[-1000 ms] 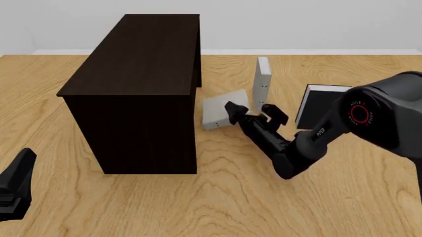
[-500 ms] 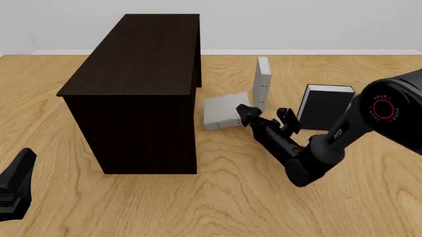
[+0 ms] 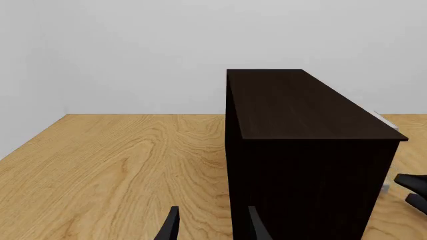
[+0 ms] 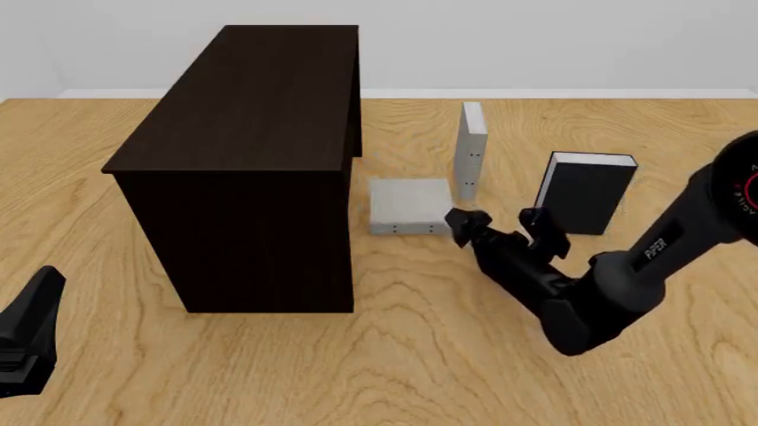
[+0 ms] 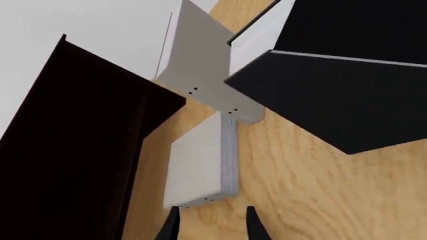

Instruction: Pick up the book on the right and place it under the cabinet shelf.

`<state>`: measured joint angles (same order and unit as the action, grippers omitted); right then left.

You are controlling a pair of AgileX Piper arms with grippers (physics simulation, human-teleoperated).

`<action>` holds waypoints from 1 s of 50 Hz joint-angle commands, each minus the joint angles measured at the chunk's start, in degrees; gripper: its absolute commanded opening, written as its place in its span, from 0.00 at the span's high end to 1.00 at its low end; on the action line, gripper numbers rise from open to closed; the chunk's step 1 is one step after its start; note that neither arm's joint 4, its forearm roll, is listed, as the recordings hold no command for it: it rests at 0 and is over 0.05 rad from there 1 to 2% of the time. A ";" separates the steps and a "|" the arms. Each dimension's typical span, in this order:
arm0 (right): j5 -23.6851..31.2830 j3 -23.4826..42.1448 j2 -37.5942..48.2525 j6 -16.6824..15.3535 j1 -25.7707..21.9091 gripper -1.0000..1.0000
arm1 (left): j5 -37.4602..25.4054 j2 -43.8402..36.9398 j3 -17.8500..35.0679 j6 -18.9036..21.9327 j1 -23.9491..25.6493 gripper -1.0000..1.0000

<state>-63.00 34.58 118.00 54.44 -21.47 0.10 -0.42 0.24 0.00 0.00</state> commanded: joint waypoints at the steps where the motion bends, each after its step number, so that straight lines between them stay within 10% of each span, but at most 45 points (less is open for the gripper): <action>1: 5.73 -4.23 -5.43 -1.82 0.90 0.00 | 0.00 0.00 0.00 0.00 0.00 0.00; 8: 11.36 -3.28 -11.56 -7.82 0.41 0.00 | 0.00 0.00 0.00 0.00 0.00 0.00; 23: 13.50 -0.62 -11.54 -8.97 -2.45 0.00 | 0.00 0.00 0.00 0.00 0.00 0.00; 41: 22.86 4.95 -12.80 -19.86 -1.68 0.00 | 0.00 0.00 0.00 0.00 0.00 0.00; 50: 23.58 5.79 -11.12 -20.18 -1.02 0.00 | 0.00 0.00 0.00 0.00 0.00 0.00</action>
<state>-41.69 39.06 106.44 36.74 -23.28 0.10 -0.42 0.24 0.00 0.00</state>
